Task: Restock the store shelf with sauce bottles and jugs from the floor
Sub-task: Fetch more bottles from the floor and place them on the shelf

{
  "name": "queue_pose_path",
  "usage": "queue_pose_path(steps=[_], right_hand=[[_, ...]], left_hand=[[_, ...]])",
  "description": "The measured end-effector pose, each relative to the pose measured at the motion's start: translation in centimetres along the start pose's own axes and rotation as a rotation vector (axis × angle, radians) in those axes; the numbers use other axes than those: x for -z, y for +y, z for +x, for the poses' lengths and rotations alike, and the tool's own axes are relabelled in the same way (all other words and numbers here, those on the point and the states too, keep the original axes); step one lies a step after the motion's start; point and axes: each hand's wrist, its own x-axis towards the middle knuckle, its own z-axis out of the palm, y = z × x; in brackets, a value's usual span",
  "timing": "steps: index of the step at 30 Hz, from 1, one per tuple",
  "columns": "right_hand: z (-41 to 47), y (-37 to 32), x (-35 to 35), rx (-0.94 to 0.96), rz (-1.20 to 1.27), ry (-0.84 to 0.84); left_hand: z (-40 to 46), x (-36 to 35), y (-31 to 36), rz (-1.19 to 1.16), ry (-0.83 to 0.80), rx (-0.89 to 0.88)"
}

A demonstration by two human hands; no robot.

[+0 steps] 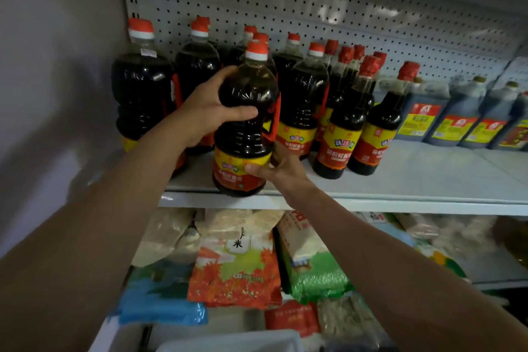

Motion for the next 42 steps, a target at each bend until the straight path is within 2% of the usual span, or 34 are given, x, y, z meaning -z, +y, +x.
queue_pose_path(steps=[12,19,24,29,32,35,42], right_hand=[[2.6,0.4,-0.2,-0.01,-0.032,-0.069],[1.7,-0.3,-0.7,0.025,-0.247,0.016],[-0.6,-0.8,0.9,0.0,-0.234,0.02],[-4.3,-1.7,7.1,-0.049,-0.209,0.162],[-7.0,-2.4,12.2,-0.049,-0.236,0.243],[-9.9,-3.2,17.6,-0.021,-0.286,0.33],[-19.6,-4.4,31.7,-0.082,-0.472,0.466]], left_hand=[[1.7,0.8,-0.9,0.059,0.006,0.015],[1.2,0.3,0.0,0.074,-0.001,0.064],[0.0,-1.2,0.3,0.188,0.175,0.073],[-1.0,-4.8,2.2,0.406,0.497,0.065],[-2.4,-9.3,4.4,0.504,0.566,-0.026],[-3.5,-14.8,6.0,0.499,0.502,-0.052],[-4.9,-30.4,9.4,0.367,0.166,-0.057]])
